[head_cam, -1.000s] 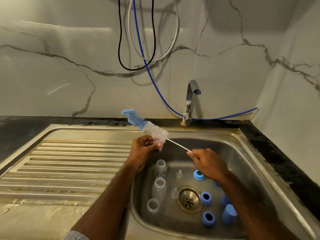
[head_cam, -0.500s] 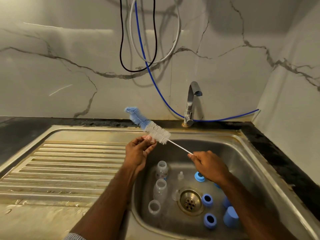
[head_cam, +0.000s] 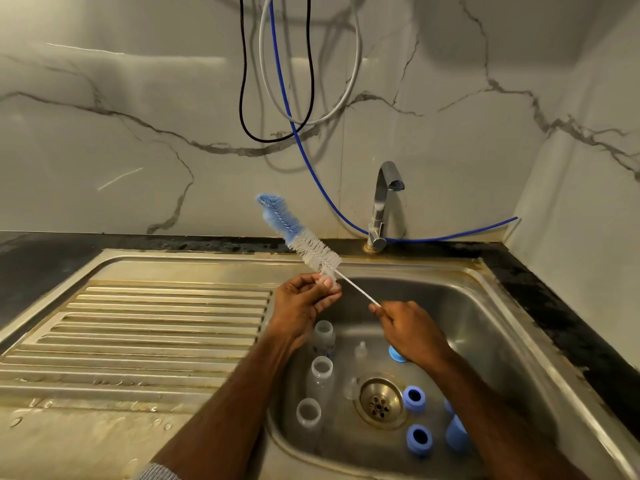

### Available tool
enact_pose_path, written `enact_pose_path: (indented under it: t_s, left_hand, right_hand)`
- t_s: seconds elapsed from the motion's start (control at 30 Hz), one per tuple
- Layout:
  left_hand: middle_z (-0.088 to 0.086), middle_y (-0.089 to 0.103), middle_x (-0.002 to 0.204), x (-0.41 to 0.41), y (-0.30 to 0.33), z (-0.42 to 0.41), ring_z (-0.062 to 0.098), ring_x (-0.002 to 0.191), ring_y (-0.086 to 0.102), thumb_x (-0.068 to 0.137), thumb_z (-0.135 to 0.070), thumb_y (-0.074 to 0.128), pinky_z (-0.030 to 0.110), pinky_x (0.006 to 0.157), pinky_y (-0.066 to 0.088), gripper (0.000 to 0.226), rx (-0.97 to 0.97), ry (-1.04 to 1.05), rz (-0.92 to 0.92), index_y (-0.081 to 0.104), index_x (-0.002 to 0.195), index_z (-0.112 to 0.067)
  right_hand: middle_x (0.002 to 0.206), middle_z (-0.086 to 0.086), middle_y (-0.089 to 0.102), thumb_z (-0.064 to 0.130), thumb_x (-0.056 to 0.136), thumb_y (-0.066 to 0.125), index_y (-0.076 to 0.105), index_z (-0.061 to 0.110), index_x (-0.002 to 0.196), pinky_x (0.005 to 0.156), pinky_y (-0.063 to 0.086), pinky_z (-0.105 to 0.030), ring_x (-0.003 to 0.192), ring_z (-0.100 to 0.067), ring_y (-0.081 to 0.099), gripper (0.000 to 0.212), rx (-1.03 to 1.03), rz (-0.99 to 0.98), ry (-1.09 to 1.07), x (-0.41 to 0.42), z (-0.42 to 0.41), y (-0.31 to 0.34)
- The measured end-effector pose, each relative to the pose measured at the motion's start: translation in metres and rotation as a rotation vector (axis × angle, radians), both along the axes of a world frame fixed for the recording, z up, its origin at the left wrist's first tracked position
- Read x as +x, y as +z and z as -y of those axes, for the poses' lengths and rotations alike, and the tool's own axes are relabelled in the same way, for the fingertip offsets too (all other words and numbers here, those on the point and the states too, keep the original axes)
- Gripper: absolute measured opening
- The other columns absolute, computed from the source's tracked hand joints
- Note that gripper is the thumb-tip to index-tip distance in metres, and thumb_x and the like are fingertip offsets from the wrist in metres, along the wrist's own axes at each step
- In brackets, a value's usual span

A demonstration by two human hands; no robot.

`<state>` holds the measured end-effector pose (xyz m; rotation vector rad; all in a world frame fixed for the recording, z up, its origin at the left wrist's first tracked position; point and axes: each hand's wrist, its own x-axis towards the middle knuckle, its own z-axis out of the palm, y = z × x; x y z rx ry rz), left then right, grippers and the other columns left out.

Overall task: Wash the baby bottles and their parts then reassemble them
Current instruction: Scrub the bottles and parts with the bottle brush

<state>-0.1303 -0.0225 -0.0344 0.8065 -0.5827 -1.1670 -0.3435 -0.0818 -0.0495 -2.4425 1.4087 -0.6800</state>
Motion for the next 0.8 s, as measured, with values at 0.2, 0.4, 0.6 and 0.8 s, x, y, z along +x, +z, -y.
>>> enact_pose_path:
  t_s: [0.2,0.4,0.6,0.8]
  left_hand:
    - [0.026,0.074,0.099,-0.013,-0.003,-0.001,0.035,0.094,0.073,0.073,-0.011,0.08,0.042,0.088,0.061,0.033,-0.029,-0.05,0.258,0.07,0.101,0.002]
    - [0.017,0.076,0.094,0.004,-0.002,-0.001,0.034,0.092,0.074,0.076,-0.003,0.082,0.04,0.084,0.061,0.029,0.069,0.138,0.383,0.069,0.102,-0.001]
    - [0.017,0.077,0.092,-0.018,-0.003,-0.005,0.028,0.089,0.076,0.08,0.0,0.081,0.031,0.079,0.062,0.027,-0.011,0.037,0.651,0.068,0.101,0.01]
    - [0.026,0.072,0.101,-0.013,-0.002,-0.002,0.035,0.094,0.074,0.081,0.003,0.078,0.044,0.085,0.062,0.036,0.128,0.141,0.229,0.06,0.112,0.01]
  right_hand:
    - [0.06,0.005,0.053,0.047,0.104,0.042,0.041,0.029,0.063,0.055,0.039,-0.033,0.059,-0.015,0.053,0.045,0.003,-0.009,0.034,0.004,-0.003,-0.001]
    - [0.058,0.002,0.054,0.052,0.103,0.038,0.049,0.019,0.069,0.06,0.048,-0.039,0.06,-0.021,0.056,0.049,-0.014,-0.076,-0.006,-0.017,0.004,0.007]
    - [0.057,0.006,0.048,0.051,0.104,0.037,0.038,0.032,0.064,0.053,0.039,-0.031,0.057,-0.014,0.052,0.045,-0.061,-0.102,0.043,0.001,-0.006,0.001]
    - [0.06,0.004,0.051,0.052,0.104,0.037,0.044,0.023,0.066,0.059,0.042,-0.034,0.061,-0.02,0.055,0.049,0.021,-0.119,-0.017,-0.022,0.008,0.001]
